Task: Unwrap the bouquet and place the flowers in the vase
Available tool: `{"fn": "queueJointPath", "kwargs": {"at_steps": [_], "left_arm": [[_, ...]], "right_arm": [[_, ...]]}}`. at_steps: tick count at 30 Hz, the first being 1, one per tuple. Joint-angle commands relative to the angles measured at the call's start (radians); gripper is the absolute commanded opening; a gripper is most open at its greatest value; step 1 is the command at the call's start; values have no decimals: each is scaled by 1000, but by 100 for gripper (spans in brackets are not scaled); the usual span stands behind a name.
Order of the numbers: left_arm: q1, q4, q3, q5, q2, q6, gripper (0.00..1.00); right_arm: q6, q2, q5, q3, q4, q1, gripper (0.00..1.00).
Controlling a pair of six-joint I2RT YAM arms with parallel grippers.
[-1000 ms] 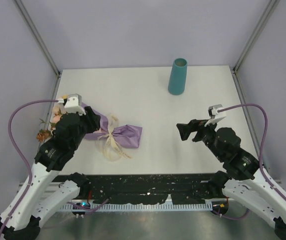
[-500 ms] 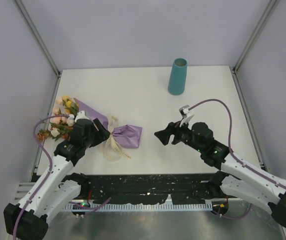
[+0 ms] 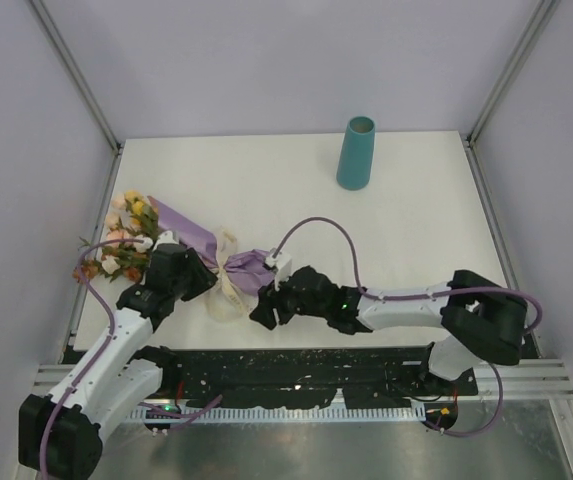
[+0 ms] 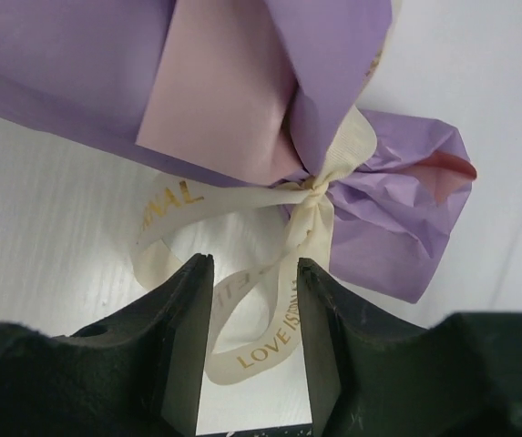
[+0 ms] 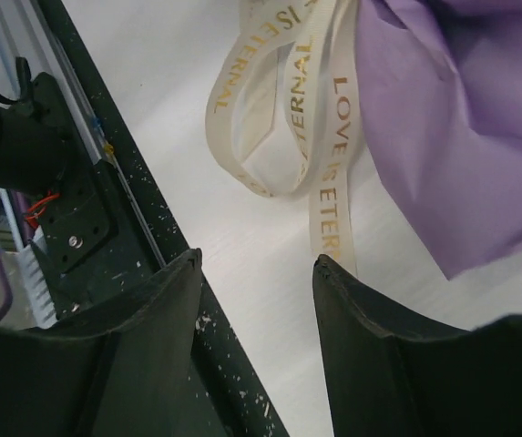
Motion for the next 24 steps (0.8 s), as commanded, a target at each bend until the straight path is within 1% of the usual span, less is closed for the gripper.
{"fn": "queueJointPath", "kwargs": {"at_steps": [1,3,5,7,10,16,21,24], "left_arm": [[46,51,1,18,17,28,45],[52,65,-8,47,22,29,45],[54,77,-23,53,18,26,45],[54,82,-39,50,8,28,45],[57,74,-54,20,-1,45,48],[74,73,-86,-23,-35,49,48],[84,55,-71,-25,-27,66,48],[91,48,-62,-27,-36,68,49]], "right_arm": [[-114,118,185,145,65,115,56],[-178,173,261,205,33,148,54],[-203,224,310,258,15,162,51],[-208,261,361,274,8,168,47],[-211,298,413,274,2,169,46],[-246,330,467,272,-13,180,46],[-246,339,473,257,-15,189,45],[-251,364,503,254,-12,203,44]]}}
